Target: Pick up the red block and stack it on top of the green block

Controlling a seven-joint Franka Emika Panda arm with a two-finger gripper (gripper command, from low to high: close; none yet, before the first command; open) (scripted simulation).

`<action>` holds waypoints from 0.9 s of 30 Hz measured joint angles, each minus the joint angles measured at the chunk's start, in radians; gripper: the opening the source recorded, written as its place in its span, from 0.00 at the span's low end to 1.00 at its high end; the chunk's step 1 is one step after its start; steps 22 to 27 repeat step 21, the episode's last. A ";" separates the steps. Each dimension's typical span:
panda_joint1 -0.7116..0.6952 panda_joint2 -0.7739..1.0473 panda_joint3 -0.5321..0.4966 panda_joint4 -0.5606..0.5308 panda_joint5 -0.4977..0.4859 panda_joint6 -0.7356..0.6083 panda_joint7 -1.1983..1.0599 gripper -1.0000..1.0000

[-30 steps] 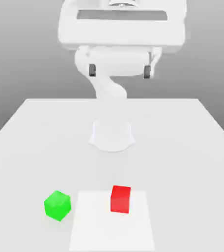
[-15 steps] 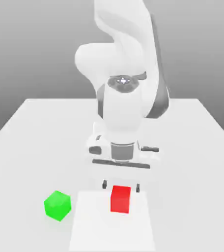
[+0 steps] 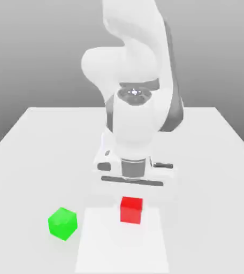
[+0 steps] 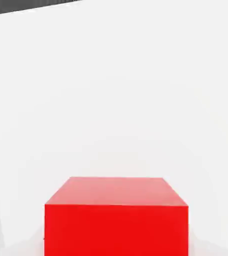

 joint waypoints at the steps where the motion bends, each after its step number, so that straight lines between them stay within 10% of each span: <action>1: -0.002 -0.016 -0.016 0.004 0.001 -0.020 -0.027 0.00; 11: -0.234 -0.063 -0.182 0.095 -0.019 -0.159 -0.444 0.00; 17: -0.263 0.099 -0.183 0.116 0.024 -0.019 -0.538 0.00; 18: -0.266 0.132 -0.176 0.117 0.036 0.012 -0.548 1.00; 27: -0.266 0.132 -0.176 0.117 0.036 0.012 -0.548 1.00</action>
